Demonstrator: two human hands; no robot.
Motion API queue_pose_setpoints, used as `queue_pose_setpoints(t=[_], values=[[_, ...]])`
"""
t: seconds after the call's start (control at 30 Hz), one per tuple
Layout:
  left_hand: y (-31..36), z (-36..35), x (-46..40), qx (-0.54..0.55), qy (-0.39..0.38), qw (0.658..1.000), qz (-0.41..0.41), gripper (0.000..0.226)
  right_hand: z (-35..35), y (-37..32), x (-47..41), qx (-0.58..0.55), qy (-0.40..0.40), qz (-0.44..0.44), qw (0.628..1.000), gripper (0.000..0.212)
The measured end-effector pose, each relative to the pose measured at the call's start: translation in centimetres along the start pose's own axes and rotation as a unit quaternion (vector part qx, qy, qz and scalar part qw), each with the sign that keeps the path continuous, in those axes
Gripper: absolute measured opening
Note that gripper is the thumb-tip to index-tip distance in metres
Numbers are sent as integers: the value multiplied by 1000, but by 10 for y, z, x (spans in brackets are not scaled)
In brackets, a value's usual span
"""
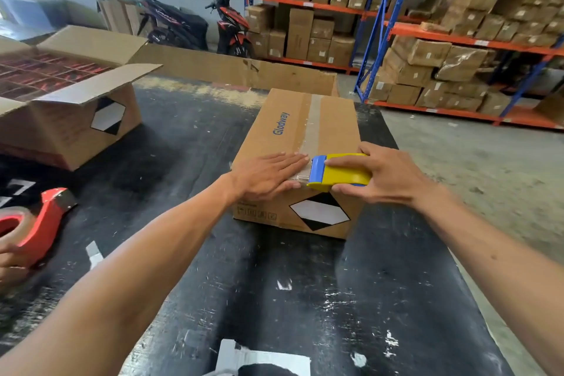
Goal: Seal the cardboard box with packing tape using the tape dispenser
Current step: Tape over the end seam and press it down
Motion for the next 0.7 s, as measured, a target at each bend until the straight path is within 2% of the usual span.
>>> queue_pose_setpoints(t=[0.33,0.7], values=[[-5,3,3,14,5,1000,6,72,4,-1,16,0,9,25,1000,60],[0,6,4,6,3,1000,3,70,-4,41,48,33,-5,22,999,60]])
Point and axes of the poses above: each hand's wrist, its own x-axis away from the middle knuckle, its own z-axis out of the back of the hand, y = z × x, the point moved 8 cm from there along -x, towards the middle knuckle, and after that the axes turned 15 degrees about -y, right-handed, at the moved point
